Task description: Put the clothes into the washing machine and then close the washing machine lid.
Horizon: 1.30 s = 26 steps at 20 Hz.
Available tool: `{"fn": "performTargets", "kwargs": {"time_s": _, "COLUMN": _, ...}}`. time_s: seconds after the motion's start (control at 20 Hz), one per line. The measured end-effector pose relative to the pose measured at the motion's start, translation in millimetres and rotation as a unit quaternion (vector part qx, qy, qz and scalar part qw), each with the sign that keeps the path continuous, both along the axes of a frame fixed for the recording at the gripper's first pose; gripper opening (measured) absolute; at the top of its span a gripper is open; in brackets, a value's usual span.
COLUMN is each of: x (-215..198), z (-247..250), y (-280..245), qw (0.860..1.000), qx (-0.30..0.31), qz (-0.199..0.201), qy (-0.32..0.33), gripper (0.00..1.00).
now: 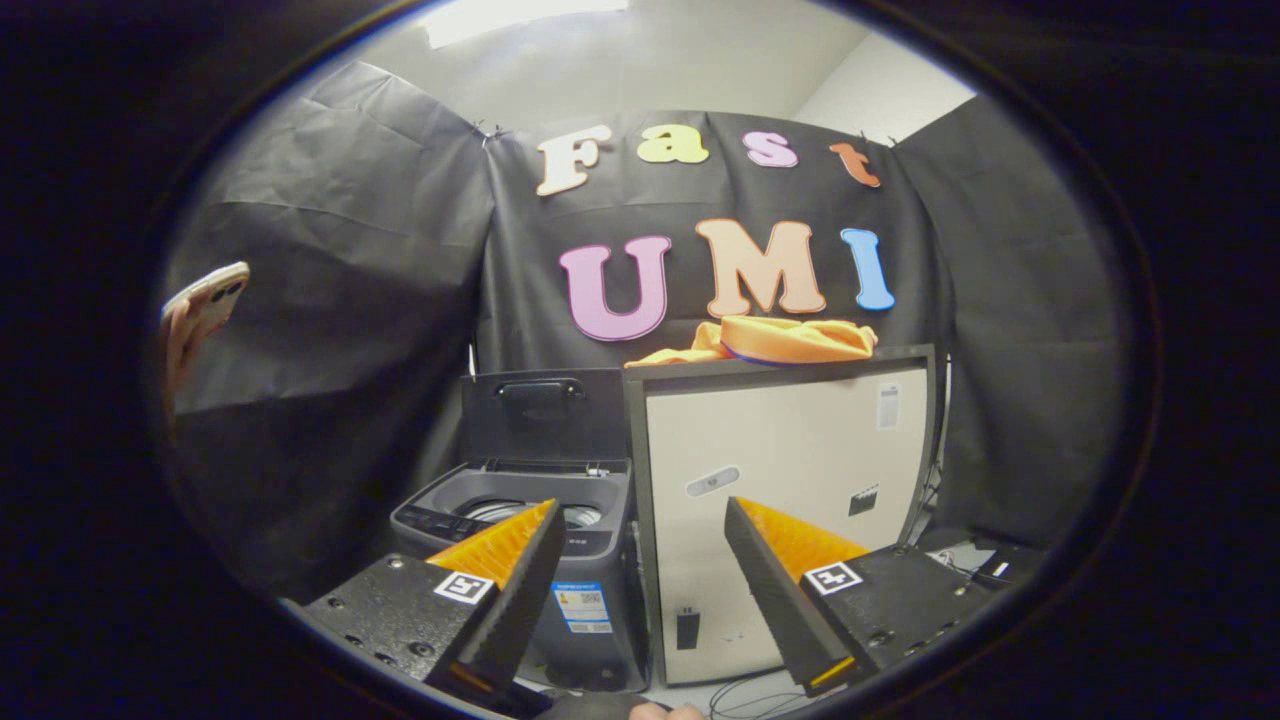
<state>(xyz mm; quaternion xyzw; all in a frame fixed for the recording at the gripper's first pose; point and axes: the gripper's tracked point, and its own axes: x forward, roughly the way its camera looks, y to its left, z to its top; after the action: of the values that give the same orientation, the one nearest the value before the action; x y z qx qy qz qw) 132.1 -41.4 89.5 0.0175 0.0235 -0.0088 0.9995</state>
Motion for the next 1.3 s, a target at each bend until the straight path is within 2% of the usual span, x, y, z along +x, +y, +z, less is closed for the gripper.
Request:
{"fn": "performTargets", "kwargs": {"time_s": 0.25, "x": 24, "z": 29, "y": -13, "qw": 1.000, "qx": 0.019, "qz": -0.012, "qy": 0.005, "gripper": 0.97}}
{"fn": "performTargets", "kwargs": {"time_s": 0.7, "x": 82, "z": 68, "y": -40, "qw": 0.999, "qx": -0.016, "qz": -0.041, "qy": 0.006, "gripper": 0.97}}
{"fn": "performTargets", "kwargs": {"time_s": 0.9, "x": 103, "z": 95, "y": -67, "qw": 0.996, "qx": -0.049, "qz": -0.072, "qy": -0.007, "gripper": 0.97}}
{"fn": "performTargets", "kwargs": {"time_s": 1.3, "x": 155, "z": 129, "y": -99, "qw": 0.995, "qx": -0.054, "qz": -0.083, "qy": 0.021, "gripper": 0.97}}
